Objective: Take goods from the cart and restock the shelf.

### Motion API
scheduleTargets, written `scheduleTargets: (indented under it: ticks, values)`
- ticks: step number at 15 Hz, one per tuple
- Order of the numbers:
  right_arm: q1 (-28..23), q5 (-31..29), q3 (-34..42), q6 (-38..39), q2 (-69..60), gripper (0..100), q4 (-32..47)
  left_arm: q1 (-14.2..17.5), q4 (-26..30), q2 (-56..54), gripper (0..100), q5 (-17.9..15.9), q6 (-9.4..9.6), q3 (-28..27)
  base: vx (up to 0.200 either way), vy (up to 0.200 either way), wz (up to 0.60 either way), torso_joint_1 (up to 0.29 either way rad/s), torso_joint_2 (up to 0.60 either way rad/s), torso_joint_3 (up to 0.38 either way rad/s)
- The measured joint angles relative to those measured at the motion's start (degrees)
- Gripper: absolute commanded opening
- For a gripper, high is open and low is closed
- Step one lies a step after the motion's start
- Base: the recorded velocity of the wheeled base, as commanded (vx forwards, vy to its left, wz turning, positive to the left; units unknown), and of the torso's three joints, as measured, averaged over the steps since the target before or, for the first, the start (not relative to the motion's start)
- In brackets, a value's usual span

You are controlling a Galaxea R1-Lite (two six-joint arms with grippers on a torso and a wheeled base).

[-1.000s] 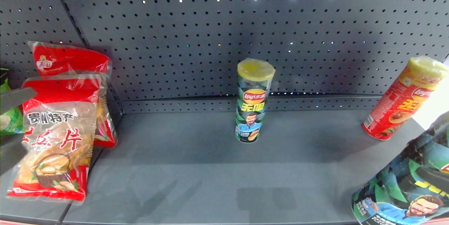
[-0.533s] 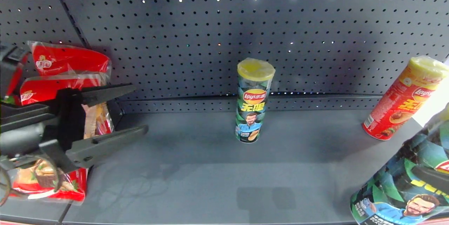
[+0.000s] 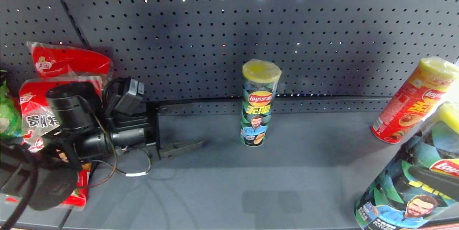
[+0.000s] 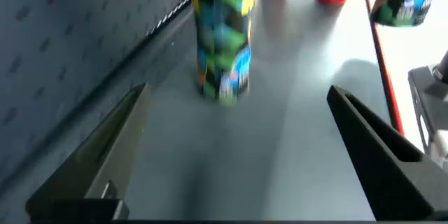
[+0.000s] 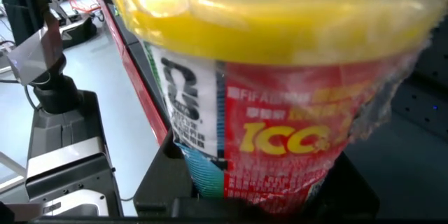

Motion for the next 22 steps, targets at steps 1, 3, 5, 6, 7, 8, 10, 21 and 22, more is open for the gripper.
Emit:
scheduleTargets:
  ticks: [1,3,5,6,7,8,10,21,22]
  values:
    - [0.05,0.0,-0.12,-0.02,0.39,0,-0.05,-1.24,-0.22,2.05,100,-0.06,-0.3,-2.91,0.0,0.0,0.0,0.0,0.0,0.0]
    - [0.33,0.0,-0.12,-0.05,0.91,0,-0.05,-4.91,-0.26,5.71,100,0.07,-1.12,-7.33,0.0,0.0,0.0,0.0,0.0,0.0]
    - [0.62,-0.02,-0.11,-0.05,1.29,0,-0.05,-7.33,-0.28,8.85,100,0.13,-1.37,-10.44,0.0,0.0,0.0,0.0,0.0,0.0]
    - [0.68,-0.02,-0.12,-0.05,1.41,0,-0.05,-7.85,-0.3,10.36,100,0.07,-1.38,-11.92,0.0,0.0,0.0,0.0,0.0,0.0]
    - [0.71,-0.02,-0.15,-0.05,1.52,0,-0.05,-8.08,-0.28,12.0,100,0.07,-1.37,-13.6,0.0,0.0,0.0,0.0,0.0,0.0]
    - [0.73,-0.05,-0.15,-0.07,1.55,0,-0.05,-8.37,-0.28,13.31,100,0.0,-1.34,-14.96,0.0,0.0,0.0,0.0,0.0,0.0]
    - [0.79,-0.02,0.02,-0.18,1.55,0,-0.06,-8.41,-0.35,15.85,100,0.0,-1.37,-17.8,0.0,0.0,0.0,0.0,0.0,0.0]
    - [0.9,0.0,0.84,-0.35,0.3,0,-0.06,-14.8,-0.3,25.11,100,0.4,-2.61,-28.75,0.0,0.0,0.0,0.0,0.0,0.0]
    - [0.88,0.02,0.93,-0.38,0.04,0,-0.02,-14.91,-0.28,25.72,100,0.35,-2.68,-29.95,0.0,0.0,0.0,0.0,0.0,0.0]
